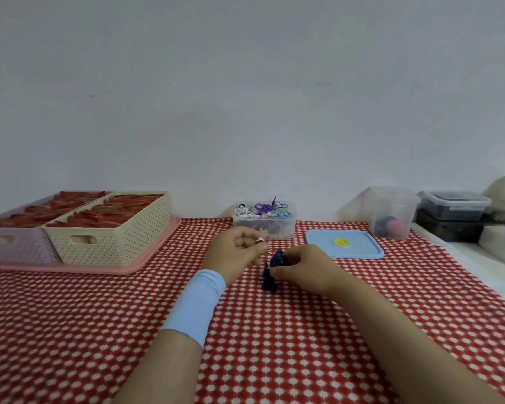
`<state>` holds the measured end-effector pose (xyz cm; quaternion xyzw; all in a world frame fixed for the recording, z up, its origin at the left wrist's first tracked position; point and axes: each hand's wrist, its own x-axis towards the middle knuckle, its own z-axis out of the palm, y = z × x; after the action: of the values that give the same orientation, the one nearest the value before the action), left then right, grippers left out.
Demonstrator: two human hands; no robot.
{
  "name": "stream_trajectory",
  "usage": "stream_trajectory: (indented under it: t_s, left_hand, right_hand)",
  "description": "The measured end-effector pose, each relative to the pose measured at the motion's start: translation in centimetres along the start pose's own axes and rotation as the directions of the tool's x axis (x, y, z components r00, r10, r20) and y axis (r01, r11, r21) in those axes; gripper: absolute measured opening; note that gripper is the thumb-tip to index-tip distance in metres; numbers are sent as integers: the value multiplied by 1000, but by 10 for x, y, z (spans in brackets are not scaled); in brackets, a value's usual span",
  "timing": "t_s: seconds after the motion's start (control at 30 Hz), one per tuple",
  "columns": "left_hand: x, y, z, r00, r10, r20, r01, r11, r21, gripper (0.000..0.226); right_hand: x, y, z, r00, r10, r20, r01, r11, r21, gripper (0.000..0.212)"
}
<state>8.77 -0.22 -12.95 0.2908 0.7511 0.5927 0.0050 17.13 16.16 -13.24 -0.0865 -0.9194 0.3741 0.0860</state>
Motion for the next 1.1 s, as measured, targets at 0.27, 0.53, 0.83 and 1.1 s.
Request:
stream_trajectory:
  t_s: [0.27,0.53,0.83,1.1]
  left_hand:
    - [7,-7,0,996,-72,-46,75,996,54,16]
    - [22,-15,-7,991,-131,-29,134,984,121,26]
    - [60,1,-24,996,-35,-88,52,979,197,15]
    - [142,42,-31,996,12,-83,10,968,251,16]
  right_hand:
    - [15,-1,-1,987,112,-120,-119,991,-59,39]
    - [31,-27,15,966,255,41,-223,904,-365,51]
    - [65,-34,-31,990,120,-67,-128,983,-129,17]
    - [129,-58,-92,985,-56,-162,37,992,-119,19]
